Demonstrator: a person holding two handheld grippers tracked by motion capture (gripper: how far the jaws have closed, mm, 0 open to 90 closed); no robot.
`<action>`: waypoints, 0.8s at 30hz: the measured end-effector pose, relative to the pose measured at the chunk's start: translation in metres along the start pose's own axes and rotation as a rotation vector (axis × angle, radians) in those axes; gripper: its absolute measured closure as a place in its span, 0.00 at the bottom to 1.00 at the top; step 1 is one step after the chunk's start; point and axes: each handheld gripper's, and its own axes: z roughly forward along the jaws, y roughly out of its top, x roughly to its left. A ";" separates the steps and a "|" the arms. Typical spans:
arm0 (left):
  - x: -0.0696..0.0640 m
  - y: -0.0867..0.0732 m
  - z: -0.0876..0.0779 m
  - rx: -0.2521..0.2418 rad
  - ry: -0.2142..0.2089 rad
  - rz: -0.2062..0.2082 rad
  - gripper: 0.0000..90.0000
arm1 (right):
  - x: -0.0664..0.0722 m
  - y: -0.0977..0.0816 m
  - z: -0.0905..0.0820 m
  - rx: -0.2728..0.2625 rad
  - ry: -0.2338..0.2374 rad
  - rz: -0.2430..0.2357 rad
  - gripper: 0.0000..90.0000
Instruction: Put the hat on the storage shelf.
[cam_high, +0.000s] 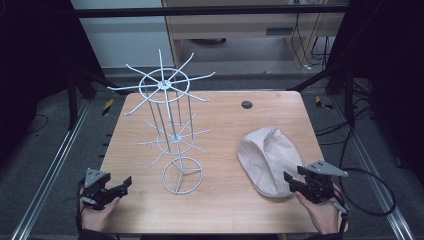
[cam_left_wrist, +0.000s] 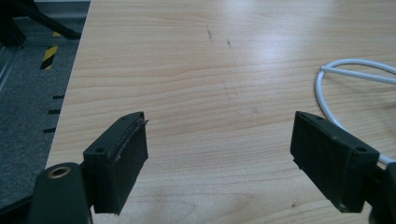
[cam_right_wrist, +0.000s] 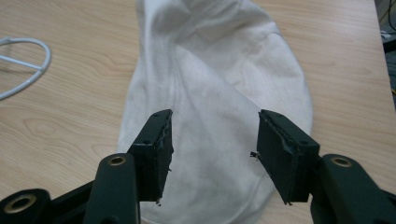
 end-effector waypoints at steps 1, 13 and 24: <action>0.000 0.000 0.000 0.000 0.000 0.000 0.21 | 0.002 0.003 0.000 0.001 0.005 -0.001 0.51; -0.001 0.000 0.003 0.014 0.002 0.012 0.24 | 0.021 0.028 0.008 0.013 0.034 -0.026 0.53; -0.002 0.002 0.002 0.013 -0.002 0.011 0.26 | 0.036 0.047 0.026 0.051 0.052 -0.064 0.55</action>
